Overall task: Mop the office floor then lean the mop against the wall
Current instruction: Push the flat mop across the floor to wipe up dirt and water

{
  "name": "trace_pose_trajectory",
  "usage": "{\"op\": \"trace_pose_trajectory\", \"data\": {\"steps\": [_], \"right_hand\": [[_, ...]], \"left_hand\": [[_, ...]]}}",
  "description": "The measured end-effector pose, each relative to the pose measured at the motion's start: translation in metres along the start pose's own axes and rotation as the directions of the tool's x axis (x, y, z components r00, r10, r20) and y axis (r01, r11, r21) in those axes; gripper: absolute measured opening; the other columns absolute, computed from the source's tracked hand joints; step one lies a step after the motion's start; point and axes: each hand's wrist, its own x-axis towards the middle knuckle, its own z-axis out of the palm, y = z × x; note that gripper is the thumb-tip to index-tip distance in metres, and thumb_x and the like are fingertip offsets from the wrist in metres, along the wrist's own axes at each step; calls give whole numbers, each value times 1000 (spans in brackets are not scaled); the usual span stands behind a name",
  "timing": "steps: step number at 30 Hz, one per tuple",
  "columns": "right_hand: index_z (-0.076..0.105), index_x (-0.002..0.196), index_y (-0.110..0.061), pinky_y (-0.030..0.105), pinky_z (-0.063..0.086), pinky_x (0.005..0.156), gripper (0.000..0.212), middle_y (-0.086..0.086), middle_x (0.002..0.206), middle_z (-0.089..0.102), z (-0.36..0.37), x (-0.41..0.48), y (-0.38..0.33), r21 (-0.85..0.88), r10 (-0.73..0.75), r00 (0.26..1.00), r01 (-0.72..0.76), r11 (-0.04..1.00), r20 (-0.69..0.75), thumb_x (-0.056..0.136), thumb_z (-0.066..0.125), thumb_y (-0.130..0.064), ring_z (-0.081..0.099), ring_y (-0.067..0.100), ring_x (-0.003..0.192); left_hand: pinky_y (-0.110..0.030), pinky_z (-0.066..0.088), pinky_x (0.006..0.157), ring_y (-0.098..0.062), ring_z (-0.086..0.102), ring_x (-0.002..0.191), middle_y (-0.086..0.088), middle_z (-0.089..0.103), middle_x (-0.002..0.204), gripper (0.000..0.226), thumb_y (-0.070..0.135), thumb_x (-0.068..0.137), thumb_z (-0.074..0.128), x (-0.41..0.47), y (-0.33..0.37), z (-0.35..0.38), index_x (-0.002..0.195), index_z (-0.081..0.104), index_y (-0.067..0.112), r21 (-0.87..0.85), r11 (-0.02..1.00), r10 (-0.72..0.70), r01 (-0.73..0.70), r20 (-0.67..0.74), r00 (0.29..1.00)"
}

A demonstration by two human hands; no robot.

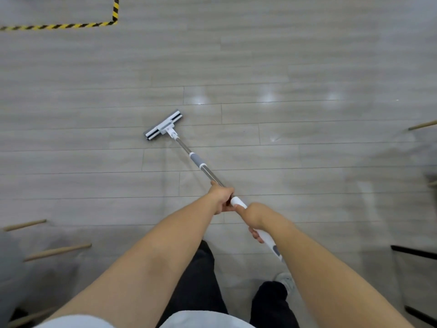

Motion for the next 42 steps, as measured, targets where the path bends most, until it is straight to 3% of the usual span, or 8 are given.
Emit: {"op": "trace_pose_trajectory", "data": {"steps": [3, 6, 10, 15, 20, 27, 37, 42], "right_hand": [[51, 112, -1, 28, 46, 53, 64, 12, 63, 50, -18, -7, 48, -43, -13, 1000, 14, 999, 28, 100, 36, -63, 44, 22, 47], [51, 112, -3, 26, 47, 48, 55, 9, 61, 53, -44, -20, 111, -100, -39, 998, 44, 994, 55, 100, 48, -56, 47, 20, 43], [53, 108, -2, 30, 52, 51, 28, 8, 59, 59, -91, -40, 175, -259, -26, 992, 56, 964, 120, 93, 67, -21, 54, 19, 43], [54, 101, -1, 29, 50, 50, 16, 11, 62, 57, -123, -50, 189, -303, -28, 998, 45, 952, 61, 86, 54, -3, 51, 20, 43], [53, 103, -2, 29, 50, 48, 18, 15, 68, 60, -121, -39, 169, -349, -42, 998, 54, 936, 43, 86, 52, -3, 52, 22, 44], [50, 106, -3, 35, 54, 54, 20, 16, 69, 63, -104, -6, 112, -395, -9, 998, 31, 918, 57, 86, 54, -5, 57, 25, 51], [53, 110, 2, 37, 56, 55, 23, 17, 66, 63, -46, 29, -32, -378, -38, 996, 68, 923, 87, 87, 49, -2, 59, 29, 52], [52, 99, 0, 28, 50, 47, 9, 15, 62, 58, -37, 44, -100, -342, -103, 993, 115, 932, 54, 92, 47, -1, 53, 23, 44]], "left_hand": [[-35, 59, 49, -21, 62, 67, -8, 56, 88, 43, 7, 96, 54, -15, -26, 45, 132, 32, 15, -13, 1000, 2, -2, -7, 1000], [-41, 63, 61, -23, 65, 71, -9, 58, 91, 48, 6, 94, 54, -31, -59, 99, 133, 30, 19, -45, 999, -13, 13, 17, 1000], [-47, 63, 64, -24, 66, 70, -10, 58, 92, 61, 3, 92, 52, -60, -84, 168, 142, 22, 21, -140, 989, -26, 35, 64, 998], [-46, 62, 57, -24, 67, 64, -10, 60, 87, 79, -1, 87, 51, -73, -74, 204, 153, 13, 18, -198, 980, 8, -2, 28, 1000], [-45, 62, 57, -26, 71, 69, -12, 65, 99, 81, -1, 85, 51, -64, -62, 190, 153, 13, 19, -205, 979, 13, -15, -8, 1000], [-49, 61, 56, -29, 72, 67, -15, 68, 101, 80, 0, 83, 53, -21, -40, 144, 150, 15, 23, -237, 972, -8, 8, 2, 1000], [-46, 61, 57, -23, 64, 61, -10, 58, 88, 62, 3, 88, 50, 43, 23, 9, 142, 23, 19, -165, 986, 12, -18, -37, 999], [-42, 60, 51, -24, 63, 65, -10, 56, 96, 49, 4, 89, 53, 69, 68, -37, 132, 32, 14, -170, 984, 44, -61, -101, 994]]}}
